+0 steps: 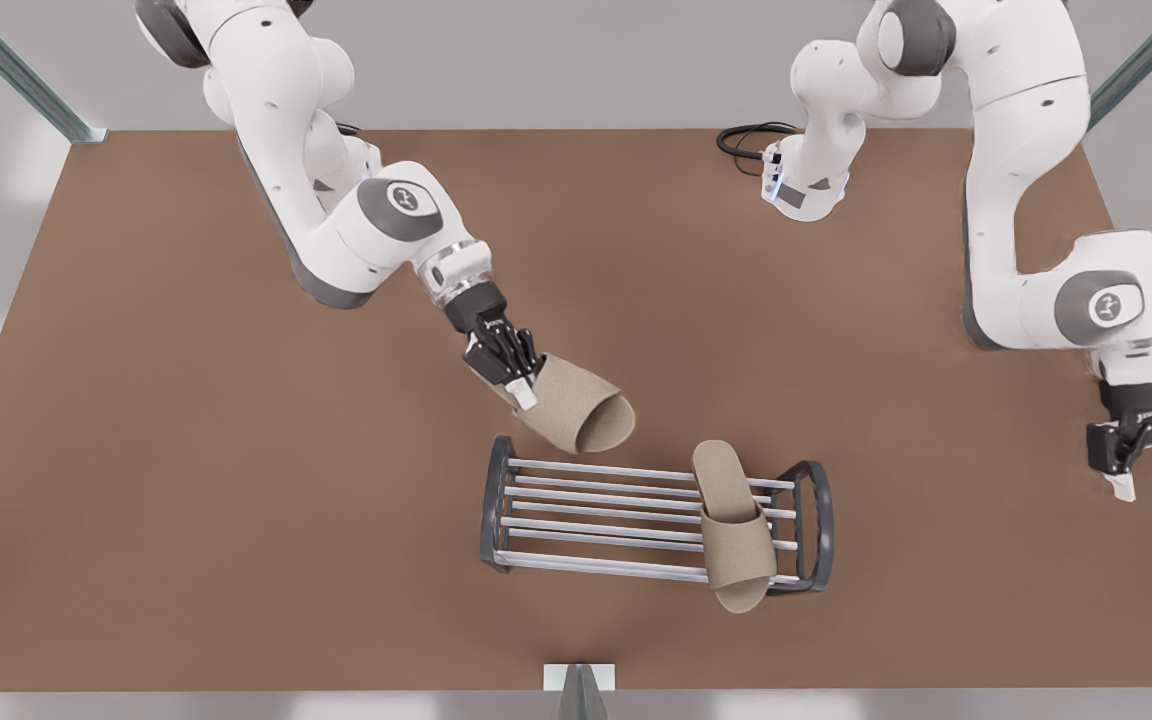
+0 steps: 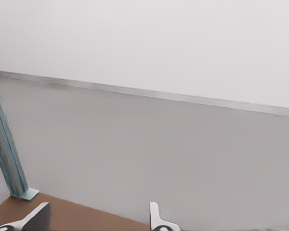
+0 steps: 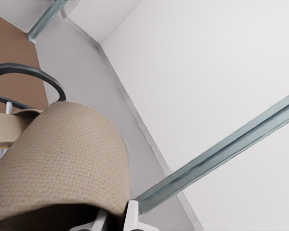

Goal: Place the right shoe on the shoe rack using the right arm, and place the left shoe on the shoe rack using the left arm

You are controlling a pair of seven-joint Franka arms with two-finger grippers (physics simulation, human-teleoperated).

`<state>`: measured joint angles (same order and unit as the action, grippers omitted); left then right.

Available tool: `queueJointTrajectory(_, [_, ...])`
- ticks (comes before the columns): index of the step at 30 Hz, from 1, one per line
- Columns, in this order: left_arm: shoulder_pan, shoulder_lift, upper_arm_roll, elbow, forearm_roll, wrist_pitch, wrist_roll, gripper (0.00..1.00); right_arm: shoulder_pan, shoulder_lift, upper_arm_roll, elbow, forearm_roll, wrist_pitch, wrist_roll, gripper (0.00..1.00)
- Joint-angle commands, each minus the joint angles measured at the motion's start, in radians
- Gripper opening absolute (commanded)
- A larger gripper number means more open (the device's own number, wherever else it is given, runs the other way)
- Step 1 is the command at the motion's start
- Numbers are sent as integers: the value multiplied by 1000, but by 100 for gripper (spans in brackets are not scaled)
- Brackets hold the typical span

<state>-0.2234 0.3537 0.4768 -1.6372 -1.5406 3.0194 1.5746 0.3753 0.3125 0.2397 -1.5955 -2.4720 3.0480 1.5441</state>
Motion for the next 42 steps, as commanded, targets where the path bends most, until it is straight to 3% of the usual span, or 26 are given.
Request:
queueJointTrajectory(1, [24,8,2,180,1138,-804,-870,100,28,37,-14,23,68,-64,39,21])
queueJointTrajectory(2, [24,5,-55,254,1269,-999,-1085,100,68,77,-46,64,74,-69,39,21])
queueJointTrajectory(4, [21,-53,-118,260,1330,-1404,-1396,100,119,148,-92,117,94,-104,31,21])
queueJointTrajectory(6, [22,-82,-230,260,1521,-1611,-1522,100,162,201,-135,169,110,-112,28,21])
queueJointTrajectory(7, [19,-116,-231,244,1524,-1689,-1544,100,194,241,-163,213,113,-112,28,21])
queueJointTrajectory(10, [10,-101,-233,244,1562,-1680,-1611,100,243,298,-246,252,128,-115,28,21])
queueJointTrajectory(12, [10,-56,-323,249,1669,-1674,-1823,100,277,347,-284,276,162,-158,27,21])
queueJointTrajectory(14, [18,-35,-360,257,1676,-1568,-1880,100,286,376,-286,315,189,-158,13,21])
queueJointTrajectory(25, [16,-6,-351,320,1547,-1528,-1907,100,297,471,-312,374,257,-261,-53,21])
queueJointTrajectory(27, [16,-6,-351,320,1548,-1527,-1907,100,297,473,-312,374,309,-261,-78,81])
queueJointTrajectory(28, [16,-6,-351,320,1548,-1527,-1907,100,297,471,-312,374,353,-261,-102,92])
queueJointTrajectory(42, [18,-4,-351,320,1550,-1513,-1909,100,301,496,-310,374,377,-287,-113,94])
